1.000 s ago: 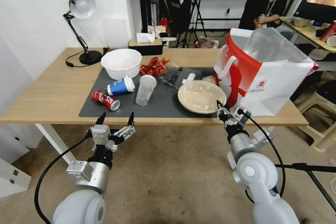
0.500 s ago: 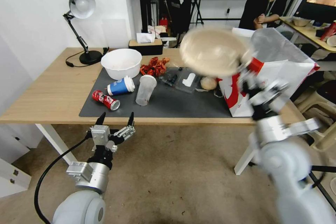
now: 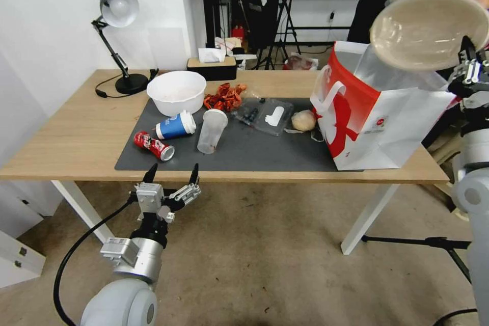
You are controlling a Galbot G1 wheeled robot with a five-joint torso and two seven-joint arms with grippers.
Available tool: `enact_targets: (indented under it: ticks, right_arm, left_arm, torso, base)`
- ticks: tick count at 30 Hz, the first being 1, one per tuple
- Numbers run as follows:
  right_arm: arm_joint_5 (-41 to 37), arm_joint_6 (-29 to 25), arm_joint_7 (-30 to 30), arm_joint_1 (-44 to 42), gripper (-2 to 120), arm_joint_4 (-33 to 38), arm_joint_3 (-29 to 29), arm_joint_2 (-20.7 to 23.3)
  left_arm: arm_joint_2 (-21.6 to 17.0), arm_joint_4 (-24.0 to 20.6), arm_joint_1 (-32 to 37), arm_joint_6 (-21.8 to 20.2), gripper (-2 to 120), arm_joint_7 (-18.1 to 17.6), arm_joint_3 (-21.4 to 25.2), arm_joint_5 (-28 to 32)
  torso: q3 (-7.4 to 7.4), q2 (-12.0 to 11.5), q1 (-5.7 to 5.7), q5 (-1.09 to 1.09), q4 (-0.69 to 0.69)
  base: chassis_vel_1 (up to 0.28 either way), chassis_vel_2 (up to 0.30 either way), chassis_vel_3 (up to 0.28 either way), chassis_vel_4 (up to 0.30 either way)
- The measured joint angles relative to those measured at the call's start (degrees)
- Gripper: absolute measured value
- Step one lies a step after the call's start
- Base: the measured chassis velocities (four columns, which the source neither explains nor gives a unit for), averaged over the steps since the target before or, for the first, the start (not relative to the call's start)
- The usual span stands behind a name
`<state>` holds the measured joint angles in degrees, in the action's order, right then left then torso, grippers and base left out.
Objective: Pick up the trash from the table and place it into the takeout bag.
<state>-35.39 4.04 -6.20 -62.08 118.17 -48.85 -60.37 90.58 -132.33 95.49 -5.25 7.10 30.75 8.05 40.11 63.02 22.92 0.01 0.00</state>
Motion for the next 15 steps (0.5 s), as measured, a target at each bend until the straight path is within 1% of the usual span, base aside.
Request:
enact_targets:
  ticks: [2,4,5,7,8,10,11,12,15]
  right_arm:
    - [0.09,0.66,-0.38,0.23,0,-0.38,0.28,-0.04]
    - [0.1,1.42,-0.91,0.52,6,-0.74,0.62,-0.19]
    - [0.1,1.42,-0.91,0.52,6,-0.74,0.62,-0.19]
    - [0.09,1.88,-1.28,0.72,17,-1.03,0.86,-0.27]
    - [0.09,1.88,-1.28,0.72,17,-1.03,0.86,-0.27]
    - [0.04,2.19,-1.54,0.83,28,-1.14,1.04,-0.28]
    - [-0.03,2.32,-1.64,0.83,30,-1.1,1.1,-0.28]
    - [-0.03,2.32,-1.64,0.83,30,-1.1,1.1,-0.28]
    - [-0.73,2.54,-1.93,0.75,45,-0.41,1.15,-0.25]
  left_arm:
    - [0.06,-0.02,0.07,0.06,100,0.04,0.0,-0.05]
    - [0.14,-0.06,0.1,0.1,100,0.08,0.02,-0.08]
    - [0.14,-0.06,0.1,0.1,100,0.08,0.02,-0.08]
    - [0.18,-0.09,0.11,0.1,100,0.1,0.08,-0.08]
    - [0.18,-0.09,0.11,0.1,100,0.1,0.08,-0.08]
    - [0.21,-0.09,0.09,0.11,100,0.11,0.13,-0.08]
    - [0.21,-0.08,0.09,0.11,100,0.12,0.13,-0.08]
    - [0.21,-0.08,0.09,0.11,100,0.12,0.13,-0.08]
    - [0.15,-0.01,-0.06,0.11,100,0.12,0.2,-0.08]
  torso:
    - [0.0,0.0,0.0,0.0,0.0]
    - [0.0,0.0,0.0,0.0,0.0]
    - [0.0,0.0,0.0,0.0,0.0]
    - [0.0,0.0,0.0,-0.01,0.0]
    - [0.0,0.0,0.0,-0.01,0.0]
    - [0.0,0.0,0.0,-0.01,0.0]
    - [0.0,0.0,0.0,-0.01,0.0]
    - [0.0,0.0,0.0,-0.01,0.0]
    - [0.0,0.0,-0.01,-0.01,0.0]
  base:
    - [0.0,0.0,0.0,0.0]
    - [0.0,0.0,0.0,0.0]
    - [0.0,0.0,0.0,0.0]
    - [0.0,0.0,0.0,0.0]
    - [0.0,0.0,0.0,0.0]
    - [0.0,0.0,0.0,0.0]
    - [0.0,0.0,0.0,0.0]
    - [0.0,0.0,0.0,0.0]
    - [0.0,0.0,0.0,0.0]
